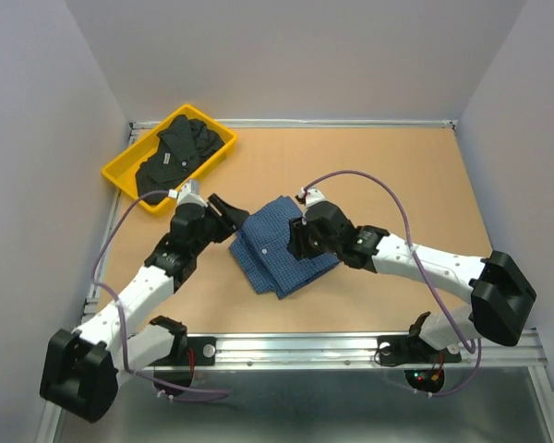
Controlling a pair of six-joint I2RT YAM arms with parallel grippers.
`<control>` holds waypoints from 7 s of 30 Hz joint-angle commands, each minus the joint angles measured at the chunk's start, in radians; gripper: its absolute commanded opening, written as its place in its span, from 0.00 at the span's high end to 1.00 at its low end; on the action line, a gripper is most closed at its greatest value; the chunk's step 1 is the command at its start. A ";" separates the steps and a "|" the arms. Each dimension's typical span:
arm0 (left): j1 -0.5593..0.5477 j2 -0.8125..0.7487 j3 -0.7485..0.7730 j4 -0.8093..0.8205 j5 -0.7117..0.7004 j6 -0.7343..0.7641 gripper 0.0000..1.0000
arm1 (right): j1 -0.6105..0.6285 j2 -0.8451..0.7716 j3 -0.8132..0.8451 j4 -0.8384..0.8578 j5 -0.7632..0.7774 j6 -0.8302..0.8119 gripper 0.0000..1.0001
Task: Fold and stack the long sleeve shirts
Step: Fold the shirt
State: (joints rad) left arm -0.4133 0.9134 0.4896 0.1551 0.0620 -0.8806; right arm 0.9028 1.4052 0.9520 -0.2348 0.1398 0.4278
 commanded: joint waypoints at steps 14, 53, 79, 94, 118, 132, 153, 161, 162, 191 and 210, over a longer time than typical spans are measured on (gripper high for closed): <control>-0.045 0.568 0.250 0.221 -0.004 0.011 0.46 | -0.007 0.011 -0.236 0.376 -0.209 0.114 0.53; 0.004 0.605 0.056 0.287 -0.122 0.046 0.50 | -0.263 0.077 -0.547 0.693 -0.453 0.238 0.53; -0.421 0.334 0.115 0.061 0.053 0.149 0.32 | -0.308 -0.244 -0.308 0.385 -0.307 0.121 0.23; -0.460 0.369 -0.140 0.138 0.058 0.006 0.52 | -0.334 -0.125 -0.226 0.426 -0.428 0.158 0.20; -0.460 0.306 -0.252 0.188 0.082 -0.061 0.53 | -0.347 0.455 -0.352 1.220 -0.531 0.493 0.20; -0.460 0.312 -0.229 0.181 0.130 -0.014 0.53 | -0.352 0.443 -0.110 1.209 -0.683 0.542 0.19; -0.460 0.260 -0.247 0.152 0.147 -0.006 0.53 | -0.291 0.782 0.102 1.180 -0.621 0.617 0.16; -0.461 0.242 -0.264 0.152 0.151 -0.008 0.53 | -0.303 0.779 0.243 1.062 -0.585 0.568 0.16; -0.460 0.237 -0.266 0.153 0.151 -0.009 0.53 | -0.304 0.790 0.263 1.054 -0.582 0.569 0.16; -0.383 0.038 -0.070 -0.020 0.058 -0.017 0.44 | -0.433 0.396 0.013 0.951 -0.643 0.491 0.16; -0.012 0.505 0.179 0.150 0.068 0.089 0.61 | -0.447 0.037 -0.467 0.882 -0.874 0.356 0.25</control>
State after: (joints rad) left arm -0.4423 1.3437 0.6304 0.2234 0.1272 -0.8139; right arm 0.4576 1.4555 0.5411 0.6483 -0.6647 0.8410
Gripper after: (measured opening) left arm 0.402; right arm 0.753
